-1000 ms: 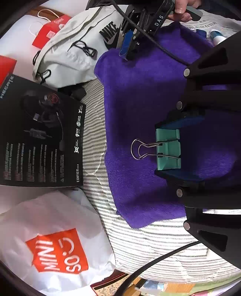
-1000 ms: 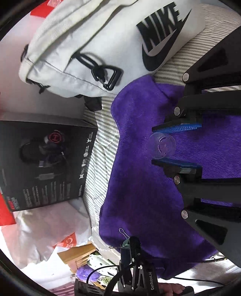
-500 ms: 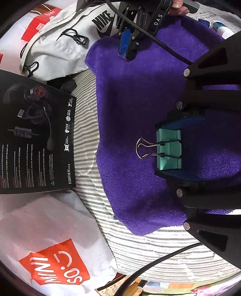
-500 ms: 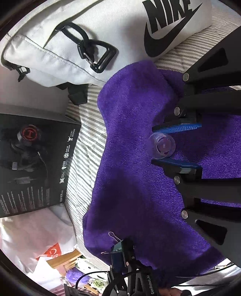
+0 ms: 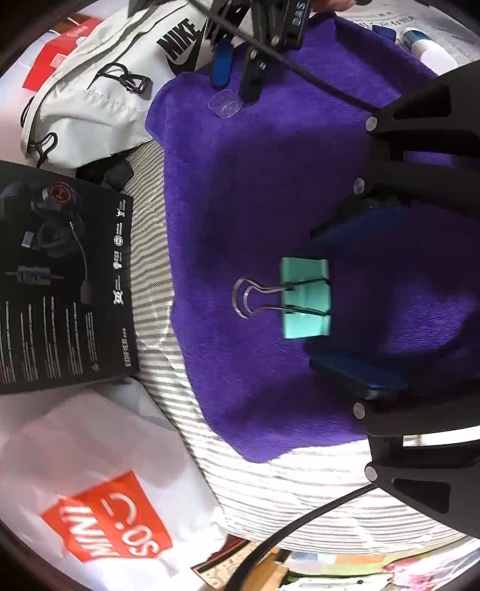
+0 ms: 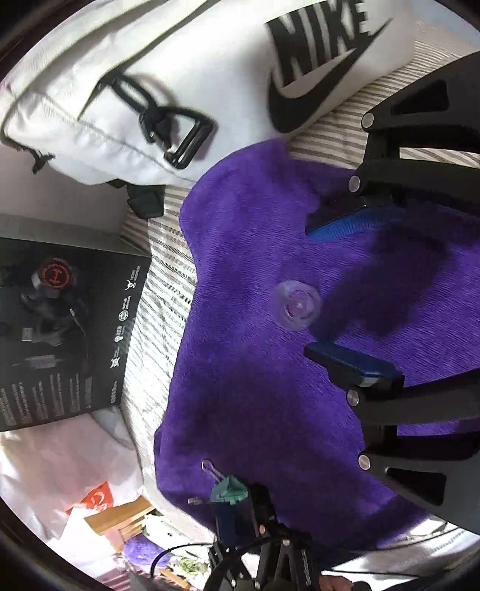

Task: Organize rigid objects
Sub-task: 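Open both grippers to release the clip and cup on the towel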

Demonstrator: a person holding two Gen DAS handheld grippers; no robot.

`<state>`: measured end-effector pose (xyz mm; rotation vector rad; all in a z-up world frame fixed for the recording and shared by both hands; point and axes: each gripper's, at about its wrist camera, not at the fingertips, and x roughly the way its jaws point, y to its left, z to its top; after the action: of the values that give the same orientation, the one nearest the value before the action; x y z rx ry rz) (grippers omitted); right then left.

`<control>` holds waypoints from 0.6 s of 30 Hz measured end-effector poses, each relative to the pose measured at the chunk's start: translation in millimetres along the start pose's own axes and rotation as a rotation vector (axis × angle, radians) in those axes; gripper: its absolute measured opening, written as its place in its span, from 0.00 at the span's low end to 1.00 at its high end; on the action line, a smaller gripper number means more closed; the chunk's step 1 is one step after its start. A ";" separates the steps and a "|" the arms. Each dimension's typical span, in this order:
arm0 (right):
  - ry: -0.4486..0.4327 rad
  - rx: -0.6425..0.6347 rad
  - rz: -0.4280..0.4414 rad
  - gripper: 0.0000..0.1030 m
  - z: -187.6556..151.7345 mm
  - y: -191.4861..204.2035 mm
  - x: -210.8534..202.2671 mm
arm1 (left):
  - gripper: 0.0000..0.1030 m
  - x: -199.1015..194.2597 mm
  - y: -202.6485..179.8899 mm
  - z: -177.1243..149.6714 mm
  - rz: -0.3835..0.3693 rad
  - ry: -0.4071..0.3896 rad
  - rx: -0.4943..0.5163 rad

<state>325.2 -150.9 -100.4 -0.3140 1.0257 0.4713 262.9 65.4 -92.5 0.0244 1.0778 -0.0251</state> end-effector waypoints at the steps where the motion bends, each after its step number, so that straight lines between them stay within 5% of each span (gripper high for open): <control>1: -0.006 0.003 0.005 0.55 -3.1 0.6 -4.5 | 0.58 -1.7 0.3 -2.3 0.001 0.004 -0.005; 11: -0.111 0.072 0.029 0.57 -47.9 20.1 -84.1 | 0.58 -67.7 0.2 -32.5 0.000 -0.079 -0.002; 18: -0.183 0.131 -0.010 0.64 -109.3 34.5 -140.4 | 0.58 -117.9 -19.2 -88.0 0.027 -0.129 0.015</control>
<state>165.8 -203.8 -32.3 -0.1560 0.8719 0.4136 129.1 50.1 -30.5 0.0503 0.9486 -0.0099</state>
